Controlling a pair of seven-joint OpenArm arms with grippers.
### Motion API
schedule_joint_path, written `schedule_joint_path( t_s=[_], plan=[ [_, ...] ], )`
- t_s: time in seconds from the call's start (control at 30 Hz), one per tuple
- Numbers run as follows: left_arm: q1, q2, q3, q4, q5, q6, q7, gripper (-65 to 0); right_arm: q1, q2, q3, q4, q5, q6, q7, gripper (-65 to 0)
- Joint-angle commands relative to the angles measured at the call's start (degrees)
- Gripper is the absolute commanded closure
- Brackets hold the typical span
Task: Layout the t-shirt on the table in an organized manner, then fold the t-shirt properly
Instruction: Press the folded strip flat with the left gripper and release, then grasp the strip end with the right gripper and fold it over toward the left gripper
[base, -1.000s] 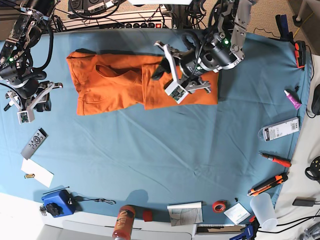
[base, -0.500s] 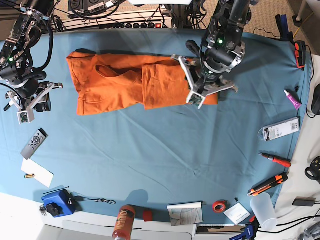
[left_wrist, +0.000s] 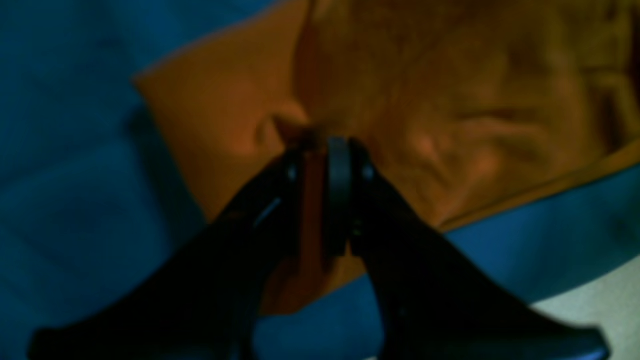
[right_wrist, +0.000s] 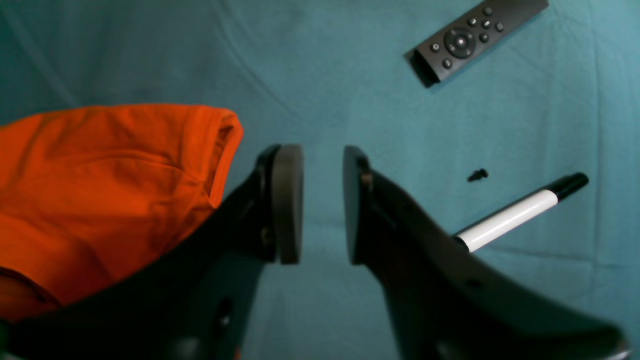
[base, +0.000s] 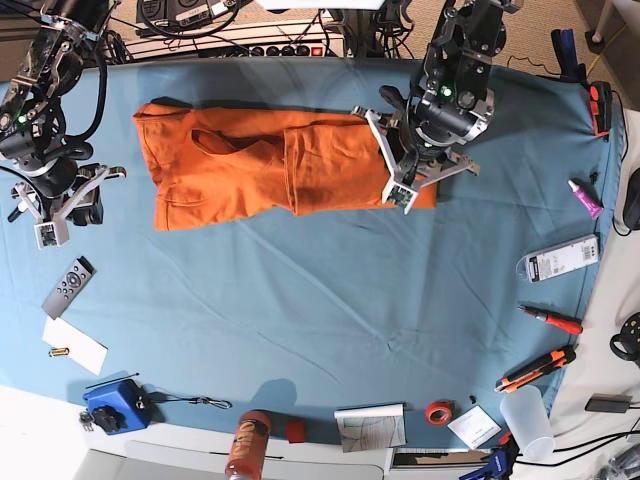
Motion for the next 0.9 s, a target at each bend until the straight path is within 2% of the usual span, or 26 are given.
schedule_joint_path(
  t_s=[0.0, 0.07, 0.13, 0.23, 0.3, 0.37, 0.43, 0.6, 0.77, 0.87],
  plan=[
    [-0.4, 0.2, -0.1, 2.0, -0.2, 0.1, -0.8, -7.3, 0.6, 1.0, 0.5, 0.8, -0.1, 0.4, 1.0, -22.7],
    [-0.4, 0.2, -0.1, 3.2, -0.1, 0.1, -0.8, -7.3, 0.4, 1.0, 0.5, 0.8, -1.6, 1.1, 1.3, -31.6],
    [-0.3, 0.2, -0.1, 3.3, -0.1, 0.1, -0.8, -7.3, 0.2, 1.0, 0.5, 0.8, -1.9, 1.2, 1.4, -34.8],
    [-0.3, 0.2, -0.1, 3.3, -0.1, 0.1, -0.8, -7.3, 0.3, 1.0, 0.5, 0.8, 2.4, -1.2, -1.4, -34.8],
    [-0.3, 0.2, 0.0, 3.3, -0.2, 0.1, -0.8, -7.3, 0.3, 1.0, 0.5, 0.8, 6.4, -1.3, -0.9, -34.7],
    [-0.3, 0.2, 0.0, 3.3, -0.2, 0.1, -0.8, -7.3, 0.3, 1.0, 0.5, 0.6, 6.2, -1.0, 1.2, -34.7],
    [-0.3, 0.2, 0.0, 3.3, -0.2, 0.1, -0.8, -7.3, 0.3, 1.0, 0.5, -1.0, 7.2, 0.0, 1.4, -34.7],
    [-0.3, 0.2, 0.0, 3.3, -0.1, 0.1, -0.8, -7.3, 0.4, 1.0, 0.5, -10.8, 17.8, 4.1, -1.6, -34.7],
    [-0.3, 0.2, 0.0, 3.3, -0.2, 0.1, -0.8, -7.3, 0.3, 1.0, 0.5, -20.1, 27.2, 7.1, -7.6, -34.7],
    [-0.3, 0.2, 0.0, 3.3, -0.2, 0.1, -0.8, -7.3, 0.3, 0.9, 0.5, -25.9, 31.3, 8.9, -8.9, -34.7]
  ],
)
